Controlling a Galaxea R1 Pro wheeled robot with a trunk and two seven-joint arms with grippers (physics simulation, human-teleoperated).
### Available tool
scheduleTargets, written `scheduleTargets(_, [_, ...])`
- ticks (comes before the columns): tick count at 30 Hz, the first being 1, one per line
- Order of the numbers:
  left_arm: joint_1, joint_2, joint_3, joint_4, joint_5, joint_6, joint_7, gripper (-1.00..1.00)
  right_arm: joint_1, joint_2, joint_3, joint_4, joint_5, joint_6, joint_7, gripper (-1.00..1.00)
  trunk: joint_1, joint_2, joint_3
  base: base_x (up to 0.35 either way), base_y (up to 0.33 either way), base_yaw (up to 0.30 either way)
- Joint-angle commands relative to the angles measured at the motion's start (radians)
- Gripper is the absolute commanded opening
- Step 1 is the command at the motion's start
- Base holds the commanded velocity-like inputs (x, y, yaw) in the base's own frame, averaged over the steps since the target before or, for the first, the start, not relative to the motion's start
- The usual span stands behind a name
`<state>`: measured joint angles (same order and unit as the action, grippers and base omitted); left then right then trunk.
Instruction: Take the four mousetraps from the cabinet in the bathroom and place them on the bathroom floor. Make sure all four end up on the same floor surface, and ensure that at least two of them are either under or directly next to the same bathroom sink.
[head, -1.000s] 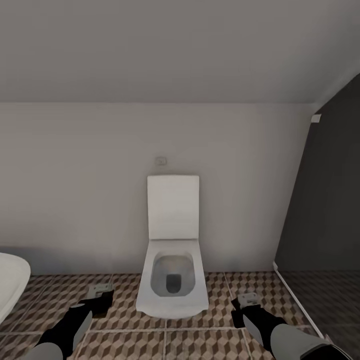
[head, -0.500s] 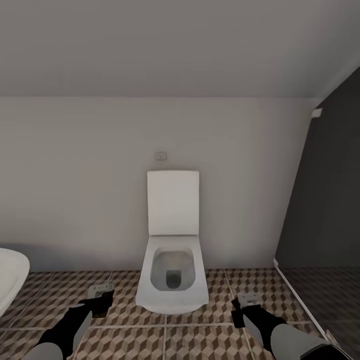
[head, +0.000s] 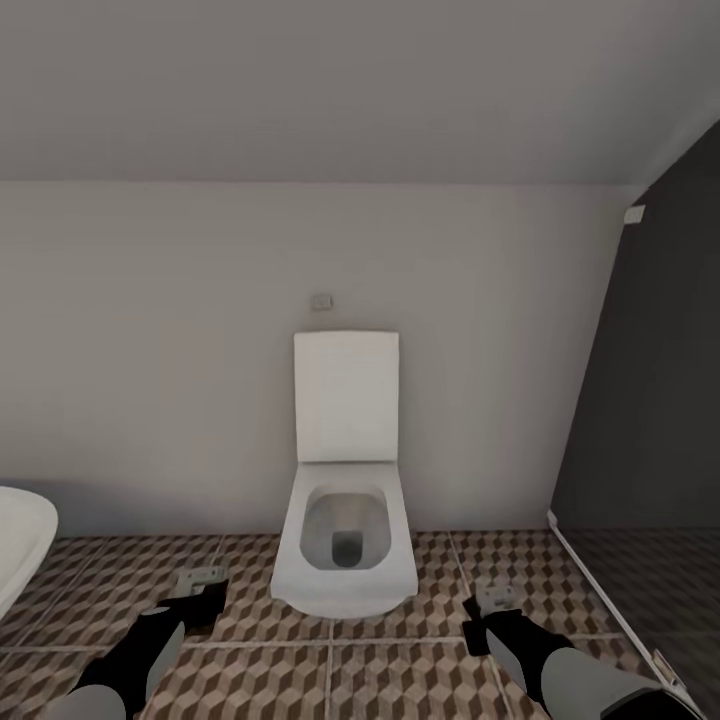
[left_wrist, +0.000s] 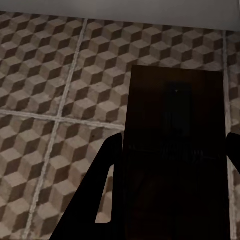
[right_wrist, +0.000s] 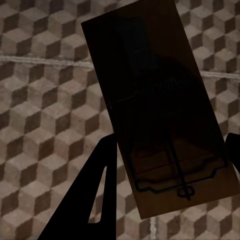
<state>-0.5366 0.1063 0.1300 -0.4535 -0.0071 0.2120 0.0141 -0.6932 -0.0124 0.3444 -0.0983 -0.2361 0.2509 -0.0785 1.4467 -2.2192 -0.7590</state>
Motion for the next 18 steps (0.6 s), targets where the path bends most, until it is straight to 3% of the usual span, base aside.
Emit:
scheduleTargets(1, [0.000,0.000,0.002,-0.002,-0.002,0.006,0.003,-1.00,0.000,0.000,0.008,-0.003,-0.011,0.007,-0.003,-1.00,0.004,-0.008,-0.004,0.000,0.000,0.000])
scheduleTargets(12, [0.000,0.000,0.003,-0.004,-0.002,0.005,0.003,-1.00,0.000,-0.001,0.009,-0.003,-0.011,0.000,-0.009,-1.00,0.046,-0.085,-0.039,0.000,0.000,0.000])
scheduleTargets(18, [0.000,0.000,-0.001,0.004,0.000,0.006,0.001,-1.00,0.000,-0.001,0.011,0.010,-0.009,-0.087,-0.022,-1.00,0.069,-0.127,-0.058,0.000,0.000,0.000])
